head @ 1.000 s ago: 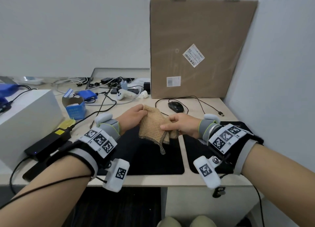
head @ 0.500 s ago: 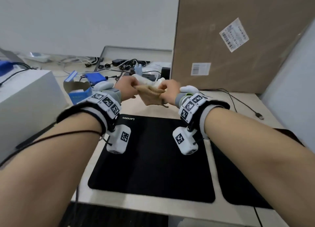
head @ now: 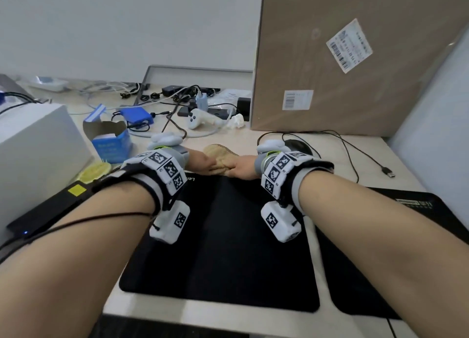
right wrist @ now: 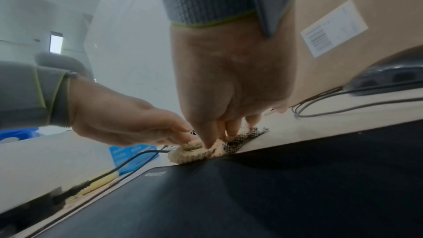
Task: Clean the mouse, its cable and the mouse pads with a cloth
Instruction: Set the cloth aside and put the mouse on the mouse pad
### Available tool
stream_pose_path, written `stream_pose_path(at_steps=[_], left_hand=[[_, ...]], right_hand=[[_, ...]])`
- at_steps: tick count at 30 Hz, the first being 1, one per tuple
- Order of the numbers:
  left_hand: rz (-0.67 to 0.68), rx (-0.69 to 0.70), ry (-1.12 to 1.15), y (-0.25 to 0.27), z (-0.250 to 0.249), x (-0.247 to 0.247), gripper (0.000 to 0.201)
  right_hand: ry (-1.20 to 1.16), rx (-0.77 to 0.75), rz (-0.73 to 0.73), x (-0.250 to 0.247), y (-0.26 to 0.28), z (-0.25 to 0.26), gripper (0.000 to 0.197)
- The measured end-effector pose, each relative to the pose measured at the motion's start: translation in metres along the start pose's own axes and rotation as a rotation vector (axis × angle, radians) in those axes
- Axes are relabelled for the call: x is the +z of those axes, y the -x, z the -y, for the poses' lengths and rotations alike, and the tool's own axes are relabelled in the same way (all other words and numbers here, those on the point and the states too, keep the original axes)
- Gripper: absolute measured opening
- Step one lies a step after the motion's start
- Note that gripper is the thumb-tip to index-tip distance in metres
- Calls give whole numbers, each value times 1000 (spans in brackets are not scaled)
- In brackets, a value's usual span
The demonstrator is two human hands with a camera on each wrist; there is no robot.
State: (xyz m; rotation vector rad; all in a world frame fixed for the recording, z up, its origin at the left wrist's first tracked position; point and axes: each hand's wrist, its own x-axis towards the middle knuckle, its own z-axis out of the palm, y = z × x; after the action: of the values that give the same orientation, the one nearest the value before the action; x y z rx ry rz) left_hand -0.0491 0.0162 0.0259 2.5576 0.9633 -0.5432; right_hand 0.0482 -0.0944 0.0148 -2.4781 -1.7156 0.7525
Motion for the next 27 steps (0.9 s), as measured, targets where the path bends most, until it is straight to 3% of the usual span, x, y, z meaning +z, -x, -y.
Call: stream_pose_path(at_steps=[2,5,9,11,13,15,17,19,21,24,27], left_hand=[[-38,-57,23,-4,-7,1,54],[-92,-82,66,3,-28,-7,50],[-264,-68,-21,1,-60,-21,42],[-322,-7,95,-6,-85,-22,34],[-270,89,303,-16,-117,-19,30],[-134,152,613,-28,-144,-12,29],[5,143,843,-36,-167,-2,23],[70,139,901,-48,-184,8,22],[44,157,891,-59,-199,16,24],[-22,172,938,-67,-206,19,17],[-64,175,1035,-64,-213,17,23]], right_hand=[[7,13,-61,-3,0,-5,40],[-35,126,-290,-17,9,-28,41],[-114,353,-554,-43,37,-79,34],[-199,502,-626,-51,52,-108,31],[-316,605,-606,-56,59,-136,33],[-413,638,-518,-55,61,-148,34],[-513,608,-481,-51,60,-154,36],[-540,539,-417,-45,52,-158,31],[-677,544,-410,-38,44,-164,15],[-892,455,-489,-36,51,-160,16],[-956,440,-541,-41,63,-160,7]])
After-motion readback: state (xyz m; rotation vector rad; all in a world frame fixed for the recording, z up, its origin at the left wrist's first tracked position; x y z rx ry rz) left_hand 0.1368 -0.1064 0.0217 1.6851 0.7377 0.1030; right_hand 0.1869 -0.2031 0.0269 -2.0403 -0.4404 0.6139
